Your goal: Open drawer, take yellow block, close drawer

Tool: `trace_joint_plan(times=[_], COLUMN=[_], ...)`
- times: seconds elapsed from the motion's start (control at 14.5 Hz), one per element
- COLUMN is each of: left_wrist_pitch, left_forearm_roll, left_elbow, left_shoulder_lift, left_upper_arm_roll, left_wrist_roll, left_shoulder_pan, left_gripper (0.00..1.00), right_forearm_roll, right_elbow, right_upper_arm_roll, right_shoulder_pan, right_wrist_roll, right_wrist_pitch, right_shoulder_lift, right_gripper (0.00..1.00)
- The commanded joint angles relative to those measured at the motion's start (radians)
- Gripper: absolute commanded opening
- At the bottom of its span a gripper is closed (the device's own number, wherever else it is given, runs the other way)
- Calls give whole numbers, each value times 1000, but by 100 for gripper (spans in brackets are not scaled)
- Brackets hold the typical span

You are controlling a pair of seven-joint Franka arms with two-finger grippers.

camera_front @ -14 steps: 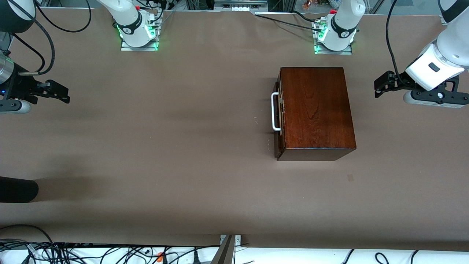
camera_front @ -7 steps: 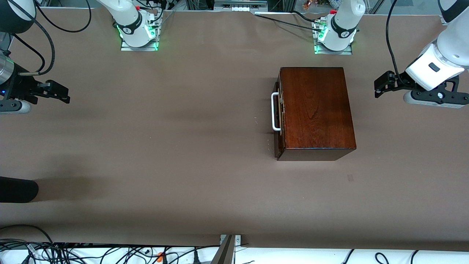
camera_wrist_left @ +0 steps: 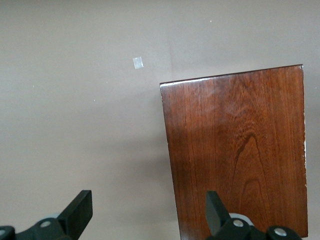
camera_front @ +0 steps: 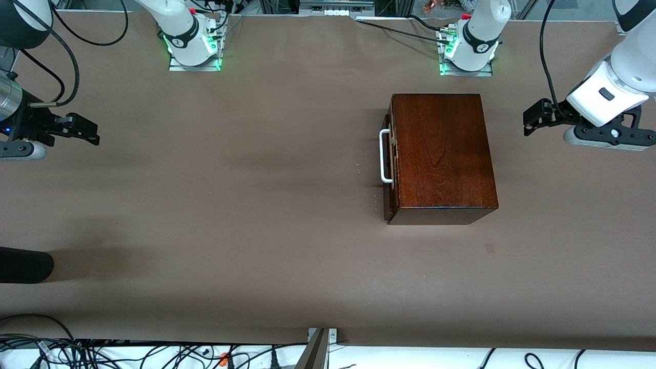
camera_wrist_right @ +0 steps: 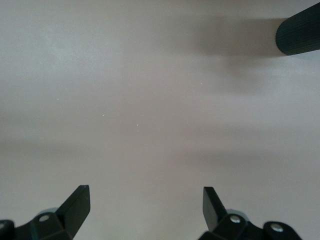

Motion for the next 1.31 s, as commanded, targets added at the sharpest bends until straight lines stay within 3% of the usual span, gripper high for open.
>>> trace_joint_plan(times=[0.0,0.76,0.97,1.24], left_wrist_pitch=[-45,-112,-98,1], left_forearm_roll=[26,14,11,23], left_elbow=[35,31,29,31], left_shoulder_lift=[14,48,89,181], left_upper_arm_roll=[-7,-26,-92,-253], left_wrist_roll=[10,65,42,-186], left_shoulder_pan=[-1,-3,-4,-15], left_gripper=[100,100,100,100], right_forearm_roll=[0,9,8,6], right_elbow=[10,10,10,11], right_upper_arm_roll=[1,9,9,9], right_shoulder_pan=[4,4,4,2], right_wrist_roll=[-2,-2,-2,-2], right_wrist_pitch=[-4,-1,-3,-3], right_shoulder_lift=[2,23,23,23], right_gripper=[100,100,100,100])
